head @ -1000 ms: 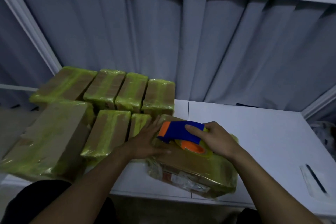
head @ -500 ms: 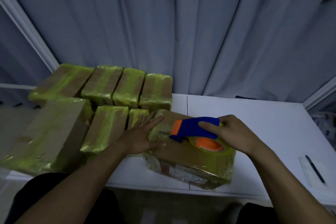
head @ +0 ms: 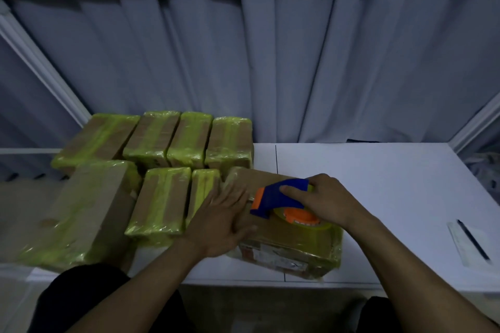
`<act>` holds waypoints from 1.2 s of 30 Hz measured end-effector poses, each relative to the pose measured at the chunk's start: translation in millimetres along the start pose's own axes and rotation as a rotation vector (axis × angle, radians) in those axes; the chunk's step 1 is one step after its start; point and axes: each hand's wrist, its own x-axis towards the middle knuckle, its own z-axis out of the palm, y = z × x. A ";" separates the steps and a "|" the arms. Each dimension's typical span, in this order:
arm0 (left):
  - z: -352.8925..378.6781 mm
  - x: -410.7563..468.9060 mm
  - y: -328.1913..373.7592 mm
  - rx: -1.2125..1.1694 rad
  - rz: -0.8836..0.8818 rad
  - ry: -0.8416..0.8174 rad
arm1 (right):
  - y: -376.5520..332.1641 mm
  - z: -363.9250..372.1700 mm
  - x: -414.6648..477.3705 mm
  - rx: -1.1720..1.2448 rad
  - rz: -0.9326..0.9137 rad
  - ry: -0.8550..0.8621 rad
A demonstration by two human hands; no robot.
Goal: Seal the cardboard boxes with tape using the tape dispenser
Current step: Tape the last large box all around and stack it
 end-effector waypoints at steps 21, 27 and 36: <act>6.1 -5.8 9.9 0.245 -0.094 -0.092 | 4.5 -28.7 -23.2 0.096 0.005 -0.012; 8.1 -5.5 7.6 0.204 -0.083 -0.060 | 17.4 -53.6 -33.1 0.097 0.049 0.026; 4.2 -4.1 -6.3 0.264 -0.037 -0.050 | 14.2 -28.9 -24.3 0.006 0.039 0.011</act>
